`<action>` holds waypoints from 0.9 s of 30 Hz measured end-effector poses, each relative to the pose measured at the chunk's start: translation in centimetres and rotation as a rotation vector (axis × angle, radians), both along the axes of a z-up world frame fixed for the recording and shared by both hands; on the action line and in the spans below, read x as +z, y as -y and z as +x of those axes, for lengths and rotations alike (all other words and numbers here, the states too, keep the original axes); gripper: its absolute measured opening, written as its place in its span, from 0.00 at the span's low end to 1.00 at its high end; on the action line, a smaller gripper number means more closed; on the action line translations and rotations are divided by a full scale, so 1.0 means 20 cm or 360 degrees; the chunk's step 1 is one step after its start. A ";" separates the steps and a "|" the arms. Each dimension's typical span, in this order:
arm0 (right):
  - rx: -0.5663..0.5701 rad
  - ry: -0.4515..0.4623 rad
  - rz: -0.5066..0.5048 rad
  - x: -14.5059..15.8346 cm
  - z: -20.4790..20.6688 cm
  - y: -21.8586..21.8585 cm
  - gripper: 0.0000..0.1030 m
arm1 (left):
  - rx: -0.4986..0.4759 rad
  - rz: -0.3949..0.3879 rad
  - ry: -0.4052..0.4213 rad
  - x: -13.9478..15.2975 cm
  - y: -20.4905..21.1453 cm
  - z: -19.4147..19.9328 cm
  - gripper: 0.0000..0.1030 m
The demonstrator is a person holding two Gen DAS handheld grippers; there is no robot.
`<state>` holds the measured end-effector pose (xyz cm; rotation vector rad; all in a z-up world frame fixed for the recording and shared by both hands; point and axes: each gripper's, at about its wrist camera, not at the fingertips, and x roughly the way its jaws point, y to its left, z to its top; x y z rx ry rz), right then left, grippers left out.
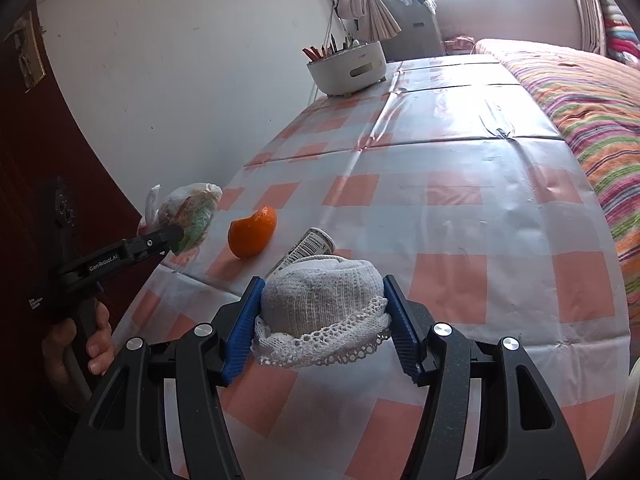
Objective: Collect trash
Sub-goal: 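Lift and carry the lace hat and plastic bag over the cream bin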
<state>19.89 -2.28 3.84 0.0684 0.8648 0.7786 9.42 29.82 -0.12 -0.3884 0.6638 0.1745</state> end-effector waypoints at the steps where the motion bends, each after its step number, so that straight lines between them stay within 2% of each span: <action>1: -0.0002 0.0003 0.0001 0.00 0.00 0.01 0.56 | -0.0009 0.0006 0.0011 0.01 0.02 -0.01 0.24; 9: -0.0068 0.0030 0.0028 0.05 -0.02 0.14 0.56 | -0.0149 0.0025 0.0075 0.07 0.21 -0.02 0.24; 27: -0.0259 0.0066 0.0049 0.10 -0.03 0.52 0.56 | -0.0434 0.0063 0.0064 0.06 0.61 0.04 0.24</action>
